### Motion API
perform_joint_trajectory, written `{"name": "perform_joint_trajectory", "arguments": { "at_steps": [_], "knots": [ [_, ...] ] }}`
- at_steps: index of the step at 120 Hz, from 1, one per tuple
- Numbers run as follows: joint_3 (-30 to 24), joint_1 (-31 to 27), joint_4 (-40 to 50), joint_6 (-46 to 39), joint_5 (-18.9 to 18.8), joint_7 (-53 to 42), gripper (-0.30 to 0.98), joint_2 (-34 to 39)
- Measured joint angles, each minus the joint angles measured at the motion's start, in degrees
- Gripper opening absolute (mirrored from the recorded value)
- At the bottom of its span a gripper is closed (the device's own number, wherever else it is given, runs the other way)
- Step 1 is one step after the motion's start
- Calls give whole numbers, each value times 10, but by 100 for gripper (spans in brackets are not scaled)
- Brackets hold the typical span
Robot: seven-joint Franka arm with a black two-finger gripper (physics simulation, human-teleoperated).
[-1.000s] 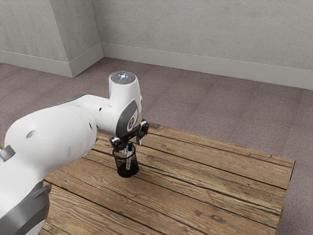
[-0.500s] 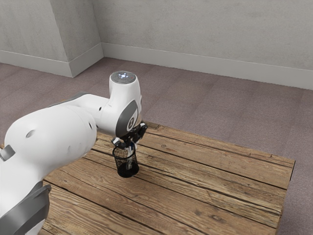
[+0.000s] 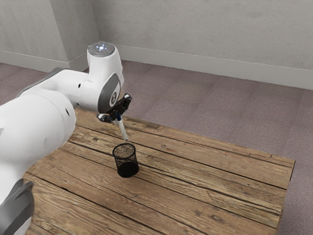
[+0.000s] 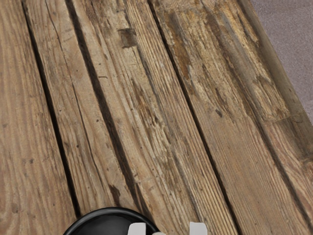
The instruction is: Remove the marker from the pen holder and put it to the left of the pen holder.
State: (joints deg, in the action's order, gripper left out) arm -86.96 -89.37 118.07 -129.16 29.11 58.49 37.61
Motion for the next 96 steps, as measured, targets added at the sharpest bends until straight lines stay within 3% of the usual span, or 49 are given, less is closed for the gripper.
{"name": "perform_joint_trajectory", "arguments": {
  "at_steps": [16, 30, 52, 64, 78, 96],
  "knots": [
    [39, 13, -3, 5, -16, 2, -8, -1],
    [40, -11, -15, 6, -46, 3, -7, -2],
    [-48, -167, -36, -45, -109, 5, -6, 5],
    [-112, -260, -66, -79, -180, 14, -6, 12],
    [-137, -303, -72, -130, -246, 36, -5, 80],
    [-140, -293, -71, -169, -273, 74, -5, 223]
  ]
}}
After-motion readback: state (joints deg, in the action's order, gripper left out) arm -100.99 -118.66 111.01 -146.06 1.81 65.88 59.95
